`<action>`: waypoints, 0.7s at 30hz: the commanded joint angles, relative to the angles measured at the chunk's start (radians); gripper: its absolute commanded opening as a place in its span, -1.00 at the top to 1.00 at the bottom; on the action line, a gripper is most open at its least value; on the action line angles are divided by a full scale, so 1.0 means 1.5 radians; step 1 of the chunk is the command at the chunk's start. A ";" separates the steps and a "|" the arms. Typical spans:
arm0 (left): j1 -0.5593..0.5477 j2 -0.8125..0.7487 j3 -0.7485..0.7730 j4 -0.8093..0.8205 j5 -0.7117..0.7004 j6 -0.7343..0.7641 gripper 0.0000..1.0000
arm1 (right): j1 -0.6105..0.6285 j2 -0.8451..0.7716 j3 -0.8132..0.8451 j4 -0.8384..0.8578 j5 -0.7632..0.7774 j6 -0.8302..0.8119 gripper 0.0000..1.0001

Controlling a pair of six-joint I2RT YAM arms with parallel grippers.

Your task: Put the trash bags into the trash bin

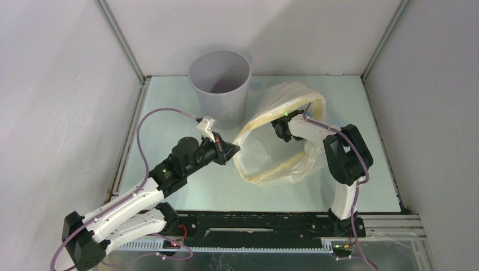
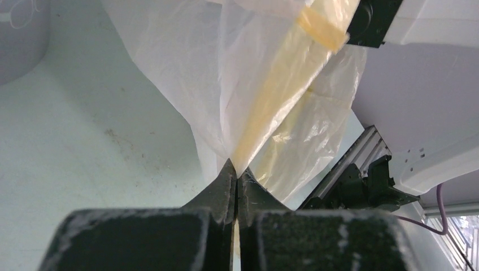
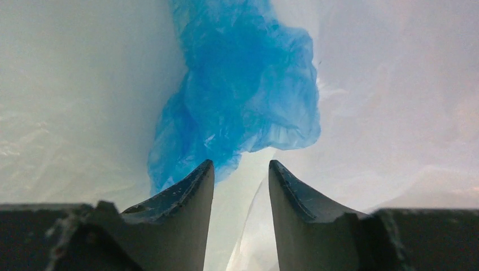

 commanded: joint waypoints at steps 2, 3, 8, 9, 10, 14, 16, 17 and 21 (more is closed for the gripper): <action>0.003 0.013 -0.008 0.040 0.050 0.010 1.00 | -0.029 -0.003 0.011 -0.043 -0.085 0.046 0.11; 0.003 0.019 -0.009 0.046 0.059 0.007 1.00 | -0.033 0.002 0.007 -0.037 -0.096 0.043 0.10; 0.003 0.044 -0.012 0.072 0.102 -0.003 1.00 | -0.055 0.037 0.007 -0.040 -0.110 0.049 -0.13; 0.003 0.048 -0.013 0.075 0.105 -0.004 1.00 | -0.060 0.044 0.007 -0.045 -0.107 0.053 -0.17; 0.002 0.051 -0.015 0.078 0.105 -0.005 1.00 | -0.066 0.051 0.007 -0.049 -0.106 0.055 -0.20; 0.002 0.068 -0.020 0.096 0.105 -0.012 1.00 | -0.088 0.086 0.007 -0.053 -0.110 0.057 -0.03; 0.003 0.079 -0.022 0.105 0.108 -0.015 1.00 | -0.094 0.099 0.008 -0.046 -0.112 0.056 0.22; 0.003 0.085 -0.022 0.109 0.108 -0.017 1.00 | -0.093 0.101 0.011 -0.044 -0.116 0.056 0.44; 0.002 0.116 -0.029 0.125 0.098 -0.011 1.00 | -0.049 0.055 0.010 -0.025 -0.135 0.045 1.00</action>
